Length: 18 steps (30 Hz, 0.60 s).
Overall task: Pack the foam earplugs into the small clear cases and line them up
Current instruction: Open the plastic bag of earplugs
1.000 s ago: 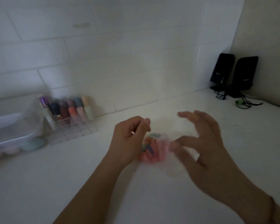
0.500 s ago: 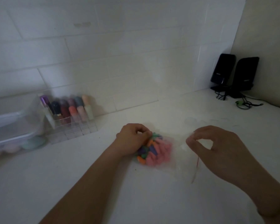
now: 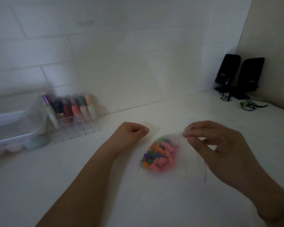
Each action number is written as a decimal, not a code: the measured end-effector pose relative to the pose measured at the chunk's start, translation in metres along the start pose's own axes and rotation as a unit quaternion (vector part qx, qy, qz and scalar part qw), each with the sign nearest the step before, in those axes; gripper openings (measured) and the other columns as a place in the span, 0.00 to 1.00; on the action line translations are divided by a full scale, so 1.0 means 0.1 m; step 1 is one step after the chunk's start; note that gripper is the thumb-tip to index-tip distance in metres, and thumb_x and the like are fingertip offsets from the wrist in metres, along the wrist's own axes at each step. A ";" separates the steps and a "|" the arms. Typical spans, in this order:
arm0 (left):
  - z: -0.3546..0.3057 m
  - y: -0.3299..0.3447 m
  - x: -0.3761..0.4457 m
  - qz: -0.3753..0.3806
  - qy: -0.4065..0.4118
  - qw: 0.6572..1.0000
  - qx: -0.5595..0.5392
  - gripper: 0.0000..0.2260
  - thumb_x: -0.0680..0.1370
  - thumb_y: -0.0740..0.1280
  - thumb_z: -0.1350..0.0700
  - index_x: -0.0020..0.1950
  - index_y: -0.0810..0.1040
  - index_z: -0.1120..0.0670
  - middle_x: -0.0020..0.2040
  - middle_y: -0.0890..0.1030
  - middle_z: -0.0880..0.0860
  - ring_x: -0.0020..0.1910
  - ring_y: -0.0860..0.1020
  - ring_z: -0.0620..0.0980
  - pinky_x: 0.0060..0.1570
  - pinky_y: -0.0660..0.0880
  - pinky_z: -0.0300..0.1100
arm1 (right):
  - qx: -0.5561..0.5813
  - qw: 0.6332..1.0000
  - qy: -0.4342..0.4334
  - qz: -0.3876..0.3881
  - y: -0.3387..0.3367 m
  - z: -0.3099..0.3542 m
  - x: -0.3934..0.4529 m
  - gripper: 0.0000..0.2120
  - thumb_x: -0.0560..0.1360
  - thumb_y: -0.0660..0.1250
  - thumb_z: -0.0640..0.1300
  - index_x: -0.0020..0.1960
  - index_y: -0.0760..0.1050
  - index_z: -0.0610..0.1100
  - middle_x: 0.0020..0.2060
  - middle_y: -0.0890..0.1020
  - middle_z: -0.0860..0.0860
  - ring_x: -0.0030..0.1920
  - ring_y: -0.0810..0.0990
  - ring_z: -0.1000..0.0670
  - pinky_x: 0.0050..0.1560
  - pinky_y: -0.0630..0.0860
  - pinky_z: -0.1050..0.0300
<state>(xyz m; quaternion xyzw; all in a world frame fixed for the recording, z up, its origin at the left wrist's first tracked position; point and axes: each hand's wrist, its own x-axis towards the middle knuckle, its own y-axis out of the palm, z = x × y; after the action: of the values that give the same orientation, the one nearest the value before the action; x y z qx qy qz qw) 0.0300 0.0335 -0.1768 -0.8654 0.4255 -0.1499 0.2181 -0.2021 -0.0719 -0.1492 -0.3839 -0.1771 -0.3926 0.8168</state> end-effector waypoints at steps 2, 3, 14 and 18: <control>0.02 0.06 0.01 0.014 0.019 0.996 0.087 0.11 0.79 0.65 0.50 0.54 0.84 0.53 0.51 0.84 0.47 0.51 0.79 0.42 0.55 0.73 0.39 | 0.012 1.000 -0.006 -0.006 0.01 0.00 0.00 0.13 0.73 0.72 0.35 0.44 0.83 0.53 0.46 0.83 0.60 0.49 0.82 0.60 0.43 0.77 0.70; 0.01 0.09 0.01 0.033 0.023 0.995 0.096 0.13 0.80 0.63 0.47 0.55 0.84 0.52 0.54 0.84 0.47 0.54 0.79 0.44 0.58 0.73 0.41 | 0.014 1.000 -0.014 -0.011 0.02 0.00 0.00 0.11 0.74 0.72 0.35 0.45 0.84 0.52 0.46 0.83 0.60 0.49 0.81 0.61 0.44 0.76 0.72; -0.13 0.19 -0.07 0.092 0.020 0.978 -0.185 0.12 0.81 0.61 0.58 0.57 0.81 0.63 0.50 0.83 0.64 0.46 0.80 0.51 0.50 0.76 0.41 | -0.033 0.980 -0.181 -0.076 0.06 0.05 -0.04 0.08 0.75 0.67 0.35 0.51 0.82 0.39 0.52 0.82 0.50 0.55 0.81 0.54 0.56 0.76 0.62; -0.10 0.13 -0.04 0.068 0.000 0.960 -0.270 0.12 0.75 0.69 0.55 0.53 0.83 0.61 0.49 0.83 0.60 0.48 0.80 0.53 0.53 0.72 0.44 | -0.037 0.976 -0.196 -0.089 0.02 0.08 -0.04 0.07 0.75 0.67 0.35 0.51 0.82 0.37 0.51 0.82 0.48 0.54 0.82 0.52 0.55 0.77 0.60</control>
<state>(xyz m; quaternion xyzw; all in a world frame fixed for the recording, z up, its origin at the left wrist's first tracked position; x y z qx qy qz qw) 0.0148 0.0269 -0.1754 -0.8611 0.5081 -0.0143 -0.0144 -0.2028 -0.0629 -0.1480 -0.4660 -0.3523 -0.3869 0.7135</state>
